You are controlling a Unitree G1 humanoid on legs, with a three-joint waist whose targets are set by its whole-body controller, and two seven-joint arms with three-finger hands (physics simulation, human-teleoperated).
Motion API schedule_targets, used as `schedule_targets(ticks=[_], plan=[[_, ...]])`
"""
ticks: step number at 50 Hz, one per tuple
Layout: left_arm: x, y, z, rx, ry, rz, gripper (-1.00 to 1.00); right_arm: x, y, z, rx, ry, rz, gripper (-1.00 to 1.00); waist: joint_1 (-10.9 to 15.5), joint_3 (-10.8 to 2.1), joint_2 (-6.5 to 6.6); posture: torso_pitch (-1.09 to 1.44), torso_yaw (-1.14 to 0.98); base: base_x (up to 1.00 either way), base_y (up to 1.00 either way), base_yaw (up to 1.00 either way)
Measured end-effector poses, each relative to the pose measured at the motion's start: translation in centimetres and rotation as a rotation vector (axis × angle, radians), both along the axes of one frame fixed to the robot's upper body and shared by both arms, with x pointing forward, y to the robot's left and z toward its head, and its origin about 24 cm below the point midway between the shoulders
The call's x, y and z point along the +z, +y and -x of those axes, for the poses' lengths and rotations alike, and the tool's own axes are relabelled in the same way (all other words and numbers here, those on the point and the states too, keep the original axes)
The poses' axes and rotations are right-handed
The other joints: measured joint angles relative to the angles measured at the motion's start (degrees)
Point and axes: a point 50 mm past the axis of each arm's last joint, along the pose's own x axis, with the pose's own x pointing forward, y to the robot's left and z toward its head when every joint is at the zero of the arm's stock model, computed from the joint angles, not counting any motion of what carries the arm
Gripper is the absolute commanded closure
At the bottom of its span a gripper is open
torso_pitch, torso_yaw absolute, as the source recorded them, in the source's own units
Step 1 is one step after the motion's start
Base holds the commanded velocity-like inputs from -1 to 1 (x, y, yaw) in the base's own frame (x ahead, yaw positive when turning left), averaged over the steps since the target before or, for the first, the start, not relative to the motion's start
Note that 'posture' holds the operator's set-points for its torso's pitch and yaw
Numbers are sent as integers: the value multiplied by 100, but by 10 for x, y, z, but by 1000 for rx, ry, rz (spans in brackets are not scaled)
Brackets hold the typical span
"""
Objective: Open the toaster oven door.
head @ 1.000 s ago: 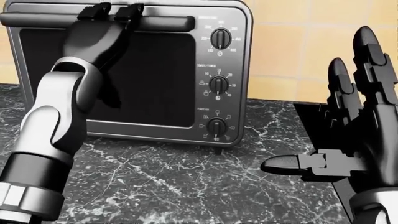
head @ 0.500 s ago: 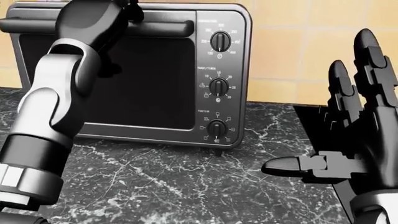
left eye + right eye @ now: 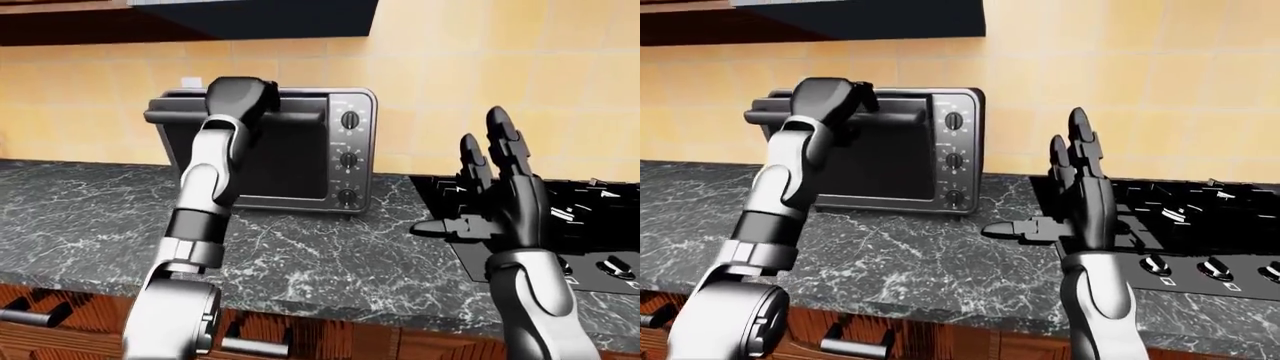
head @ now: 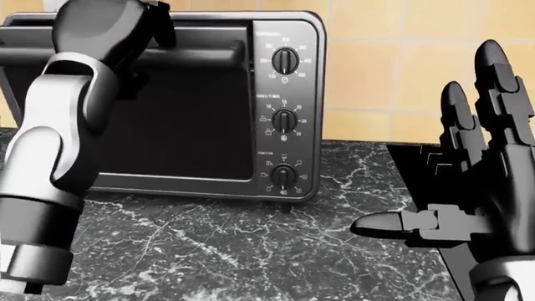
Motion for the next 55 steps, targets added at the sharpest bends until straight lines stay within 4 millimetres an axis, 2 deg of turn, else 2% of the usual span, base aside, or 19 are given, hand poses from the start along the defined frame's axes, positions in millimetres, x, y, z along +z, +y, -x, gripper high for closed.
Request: schedule_targets(ticks=[4,6,20,30,36,46,55], plan=[[-11,4,10,12,27,-14,14,-1,0,0,-2,2,0,-100,-6,10,23,-59,0,0,0,0],[-22,6,14,20,71,-15,7,-1,-1,1,-6,1,0,-100,3,39,19,-59,0,0,0,0],[-23,13,71,26,78,-2,9,-5,-1,1,-5,11,-2,-100,10,119,-8,-59,0,0,0,0],[-26,16,100,36,103,17,6,0,-1,3,-5,0,-2,-100,63,166,-52,-59,0,0,0,0],[-31,15,120,30,112,28,-11,-1,-1,3,-6,6,-3,-100,92,164,-67,-59,0,0,0,0],[-42,15,141,23,153,27,-39,-5,-1,2,-5,14,-4,-100,135,150,-53,-59,0,0,0,0],[-42,17,163,38,195,52,-41,-7,-1,1,-5,15,-6,-100,142,183,-65,-59,0,0,0,0]])
